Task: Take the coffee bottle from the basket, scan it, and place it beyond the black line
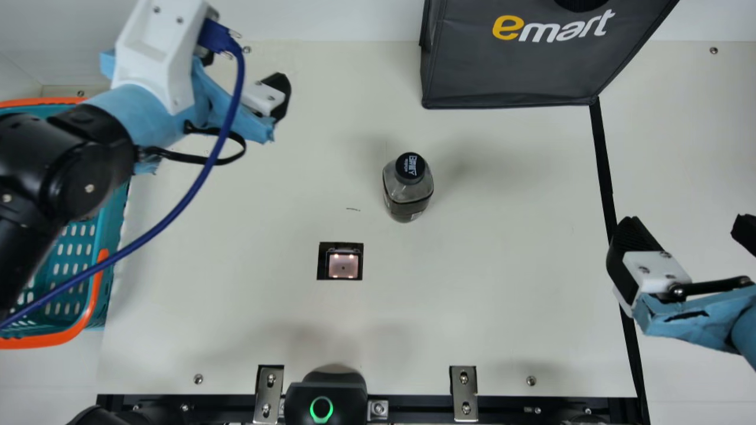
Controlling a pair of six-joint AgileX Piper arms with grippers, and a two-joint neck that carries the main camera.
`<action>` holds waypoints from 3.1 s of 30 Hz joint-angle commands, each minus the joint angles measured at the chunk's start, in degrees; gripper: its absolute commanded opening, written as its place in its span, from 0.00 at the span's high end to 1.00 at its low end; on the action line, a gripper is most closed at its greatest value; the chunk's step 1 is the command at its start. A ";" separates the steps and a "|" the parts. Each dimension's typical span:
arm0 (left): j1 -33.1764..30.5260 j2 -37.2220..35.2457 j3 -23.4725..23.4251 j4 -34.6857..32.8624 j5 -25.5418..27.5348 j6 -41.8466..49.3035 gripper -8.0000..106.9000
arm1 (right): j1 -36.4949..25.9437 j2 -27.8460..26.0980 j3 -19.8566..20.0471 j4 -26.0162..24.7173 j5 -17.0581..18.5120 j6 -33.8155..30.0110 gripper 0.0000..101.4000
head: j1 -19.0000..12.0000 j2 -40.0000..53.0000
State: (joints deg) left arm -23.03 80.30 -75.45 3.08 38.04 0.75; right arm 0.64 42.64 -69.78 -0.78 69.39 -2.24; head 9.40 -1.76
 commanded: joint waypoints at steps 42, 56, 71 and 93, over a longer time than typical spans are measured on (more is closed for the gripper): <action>21.94 -21.02 19.22 -10.05 -1.55 8.13 0.15 | 0.00 0.00 0.00 0.00 0.00 0.00 0.10 | -1.48 0.18; 26.33 -28.79 24.84 -10.53 -0.19 7.96 0.15 | 0.00 0.00 0.00 0.00 0.00 0.00 0.10 | -1.48 0.18; 29.24 -36.25 29.67 -11.43 1.77 10.02 0.15 | 0.00 0.00 0.00 0.00 0.00 0.00 0.10 | -1.48 0.18; 28.42 -45.25 36.36 -8.82 3.21 8.19 0.15 | 0.00 0.00 0.00 0.00 0.00 0.00 0.10 | -1.48 0.18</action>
State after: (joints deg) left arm 5.60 35.22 -39.17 -6.05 41.31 9.19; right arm 0.64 42.64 -69.78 -0.78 69.39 -2.24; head 9.40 -1.67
